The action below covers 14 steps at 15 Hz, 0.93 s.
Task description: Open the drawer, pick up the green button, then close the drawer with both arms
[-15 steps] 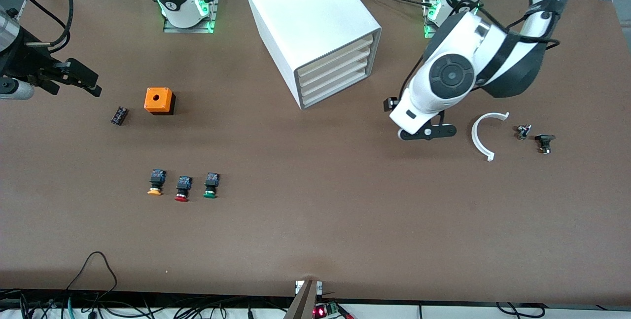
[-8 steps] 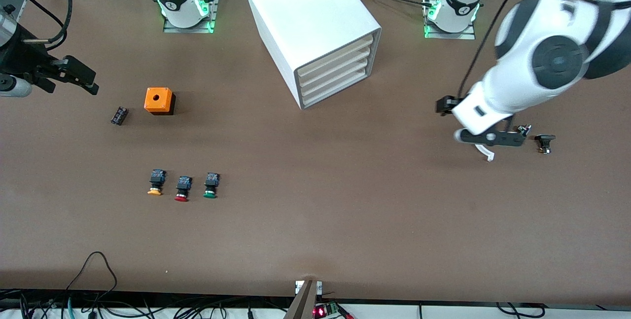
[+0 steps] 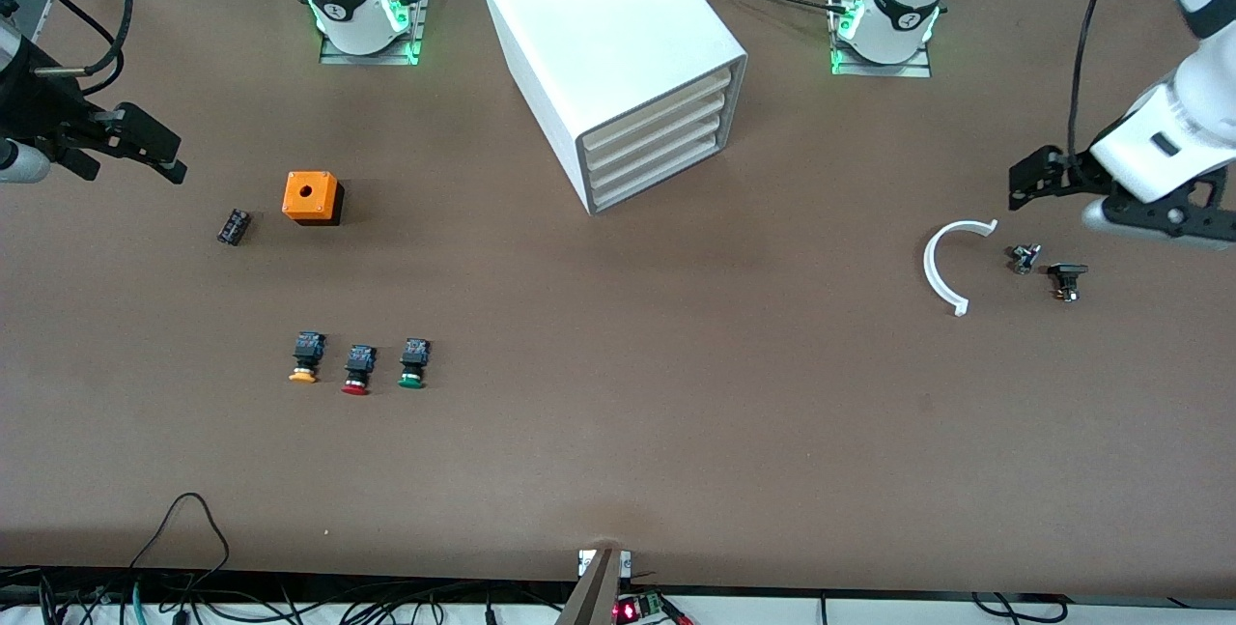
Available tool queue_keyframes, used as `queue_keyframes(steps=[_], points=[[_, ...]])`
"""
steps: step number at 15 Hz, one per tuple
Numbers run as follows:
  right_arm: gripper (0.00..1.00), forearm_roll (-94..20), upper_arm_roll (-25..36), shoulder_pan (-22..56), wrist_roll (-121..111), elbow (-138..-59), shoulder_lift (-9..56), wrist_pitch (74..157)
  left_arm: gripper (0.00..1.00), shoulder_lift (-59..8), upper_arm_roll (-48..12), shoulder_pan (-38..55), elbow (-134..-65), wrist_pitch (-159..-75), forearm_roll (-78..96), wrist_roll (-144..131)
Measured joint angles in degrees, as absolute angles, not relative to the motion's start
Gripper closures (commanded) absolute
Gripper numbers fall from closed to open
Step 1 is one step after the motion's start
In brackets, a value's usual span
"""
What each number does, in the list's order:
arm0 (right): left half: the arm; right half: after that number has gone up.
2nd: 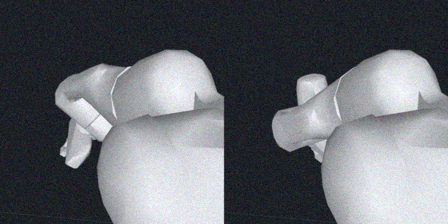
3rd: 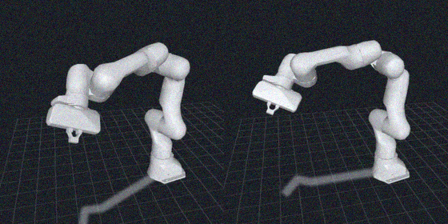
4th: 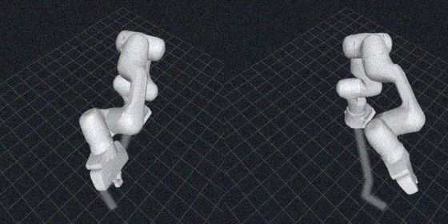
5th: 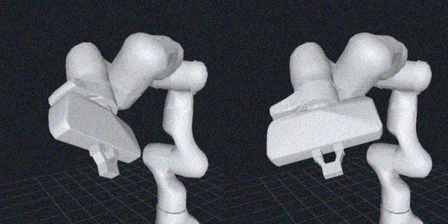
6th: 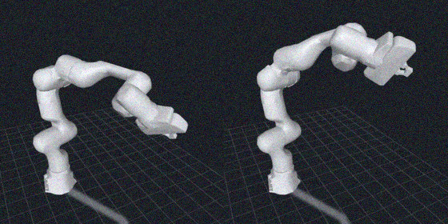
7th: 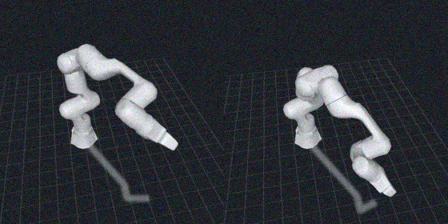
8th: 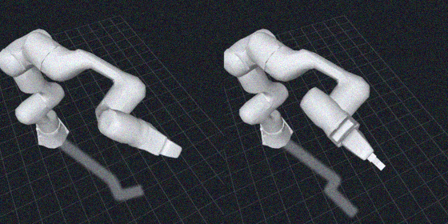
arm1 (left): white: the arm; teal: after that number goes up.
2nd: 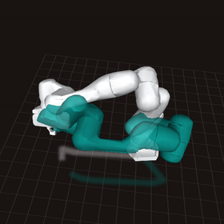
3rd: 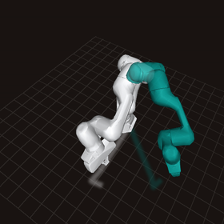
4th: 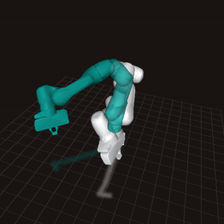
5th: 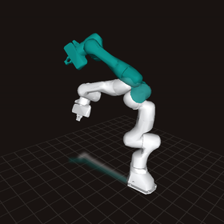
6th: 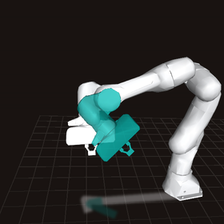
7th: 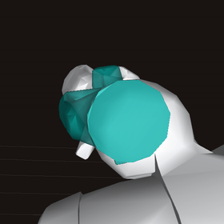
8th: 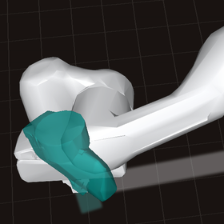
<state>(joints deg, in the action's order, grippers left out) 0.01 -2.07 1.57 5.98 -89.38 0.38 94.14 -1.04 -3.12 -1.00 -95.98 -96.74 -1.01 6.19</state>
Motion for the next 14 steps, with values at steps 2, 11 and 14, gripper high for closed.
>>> queue_keyframes(steps=[2,11,14], points=[[0.0,0.0,-2.1,1.6,6.0,-89.4,0.4,94.1,0.0,0.2,-2.8,-0.6,-96.3,-96.7,-1.0,6.2],[0.0,0.0,-2.1,1.5,6.0,-89.3,0.4,94.1,0.0,0.4,-2.0,-0.4,-96.7,-94.5,-1.0,4.4],[0.0,0.0,-2.0,1.5,6.0,-89.3,0.4,94.1,0.0,0.4,-2.1,-0.2,-96.7,-94.4,-1.0,4.0]])
